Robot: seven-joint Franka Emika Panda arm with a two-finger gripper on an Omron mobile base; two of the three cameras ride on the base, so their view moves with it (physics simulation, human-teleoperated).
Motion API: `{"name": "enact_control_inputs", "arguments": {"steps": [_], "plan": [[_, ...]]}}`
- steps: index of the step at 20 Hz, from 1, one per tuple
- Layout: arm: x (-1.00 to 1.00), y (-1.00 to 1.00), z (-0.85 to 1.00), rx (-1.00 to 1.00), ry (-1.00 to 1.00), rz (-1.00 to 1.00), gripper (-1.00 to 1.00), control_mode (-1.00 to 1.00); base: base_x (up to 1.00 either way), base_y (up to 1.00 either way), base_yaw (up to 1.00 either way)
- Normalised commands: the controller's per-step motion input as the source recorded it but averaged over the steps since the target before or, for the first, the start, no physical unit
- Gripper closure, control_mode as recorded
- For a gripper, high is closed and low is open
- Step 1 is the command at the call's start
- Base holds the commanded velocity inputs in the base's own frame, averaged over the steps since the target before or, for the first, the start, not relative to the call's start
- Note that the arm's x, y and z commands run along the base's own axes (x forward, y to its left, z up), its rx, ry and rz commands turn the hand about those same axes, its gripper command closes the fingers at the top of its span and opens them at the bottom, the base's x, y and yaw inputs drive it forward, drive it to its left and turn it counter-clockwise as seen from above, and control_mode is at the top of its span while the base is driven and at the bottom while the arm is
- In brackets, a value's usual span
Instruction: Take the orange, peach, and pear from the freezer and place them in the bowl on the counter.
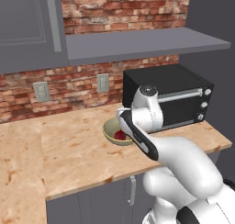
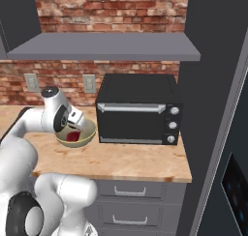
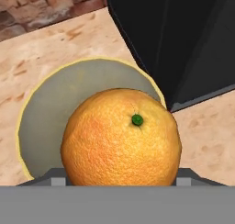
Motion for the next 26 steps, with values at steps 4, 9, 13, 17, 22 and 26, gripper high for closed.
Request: {"name": "enact_control_inputs", "arguments": {"steps": [4, 9, 13, 17, 22, 26], "plan": [[0.55, 0.09, -0.46, -0.05, 0.0, 0.0, 1.0, -1.0, 0.0, 0.0, 0.0], [0.55, 0.2, -0.45, -0.03, 0.05, 0.0, -1.0, -1.0, 0.0, 0.0, 0.0], [0.45, 0.02, -0.28, -0.05, 0.02, -0.01, -1.0, -1.0, 0.0, 0.0, 0.0], [0.23, 0.0, -0.06, -0.03, 0.0, -0.04, -1.0, -1.0, 0.0, 0.0, 0.0], [0.03, 0.0, 0.0, 0.0, 0.0, -0.03, -1.0, -1.0, 0.0, 0.0, 0.0], [-0.51, 0.0, 0.3, 0.04, -0.01, -0.13, -1.0, -1.0, 0.0, 0.0, 0.0]]}}
